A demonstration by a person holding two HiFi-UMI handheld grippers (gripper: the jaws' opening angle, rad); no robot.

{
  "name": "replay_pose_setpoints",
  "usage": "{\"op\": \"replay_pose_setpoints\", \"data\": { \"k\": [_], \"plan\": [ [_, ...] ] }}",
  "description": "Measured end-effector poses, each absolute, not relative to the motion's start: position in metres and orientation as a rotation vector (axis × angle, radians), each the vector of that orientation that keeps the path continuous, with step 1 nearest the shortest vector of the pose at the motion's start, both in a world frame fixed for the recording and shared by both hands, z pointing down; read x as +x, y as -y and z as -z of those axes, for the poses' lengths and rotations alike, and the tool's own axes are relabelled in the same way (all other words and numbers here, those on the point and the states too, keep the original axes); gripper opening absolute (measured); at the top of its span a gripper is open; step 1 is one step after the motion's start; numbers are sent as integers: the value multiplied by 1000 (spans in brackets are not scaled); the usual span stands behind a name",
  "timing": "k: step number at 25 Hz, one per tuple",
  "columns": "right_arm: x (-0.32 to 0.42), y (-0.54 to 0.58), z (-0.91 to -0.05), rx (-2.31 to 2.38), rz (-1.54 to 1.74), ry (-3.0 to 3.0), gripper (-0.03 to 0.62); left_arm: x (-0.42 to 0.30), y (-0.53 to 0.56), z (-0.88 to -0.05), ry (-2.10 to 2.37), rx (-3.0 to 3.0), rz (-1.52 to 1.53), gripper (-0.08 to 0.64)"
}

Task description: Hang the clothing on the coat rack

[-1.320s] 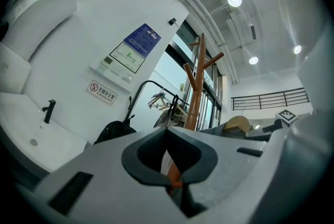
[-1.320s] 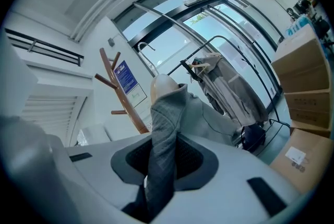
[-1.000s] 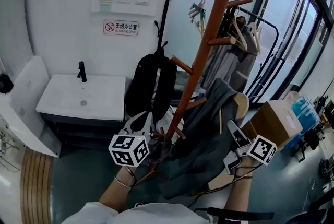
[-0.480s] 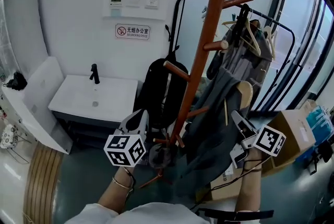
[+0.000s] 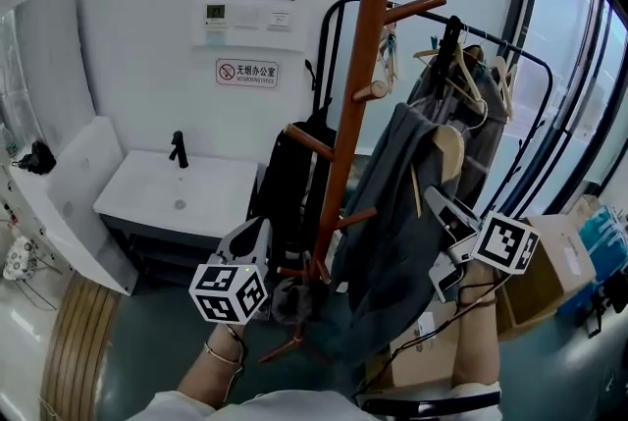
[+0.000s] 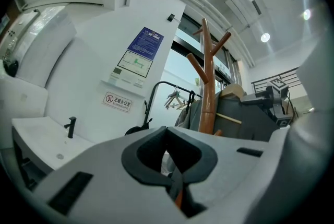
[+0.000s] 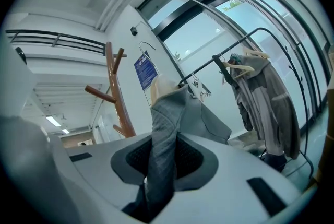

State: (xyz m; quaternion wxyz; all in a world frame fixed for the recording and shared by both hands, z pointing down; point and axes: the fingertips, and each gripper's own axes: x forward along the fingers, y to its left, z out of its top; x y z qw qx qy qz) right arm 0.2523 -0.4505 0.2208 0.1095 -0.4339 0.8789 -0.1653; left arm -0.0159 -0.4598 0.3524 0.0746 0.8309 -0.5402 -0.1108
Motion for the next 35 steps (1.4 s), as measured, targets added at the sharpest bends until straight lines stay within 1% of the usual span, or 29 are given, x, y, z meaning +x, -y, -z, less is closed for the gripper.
{"op": "replay_pose_setpoints", "data": {
  "k": [7,11,15,19,23,35],
  "plan": [
    [231,438,-173,-1095,314,-2686,95,-17,450,-350,1665,2469,347,8],
    [236,437,-157,-1158,292,-2677,95,-17,446,-348,1677,2468,354,8],
    [227,433,-134,-1103,213,-2713,95,-15,445,-346,1682,2467,363,8],
    [231,437,-127,-1182,249,-2685,94,-15,444,-344,1685,2462,372,8],
    [205,431,-109,-1037,165,-2770,94,-16,443,-343,1688,2456,384,8],
    [181,439,-98,-1067,139,-2823,91,-37,441,-347,1744,2398,422,8]
  ]
}}
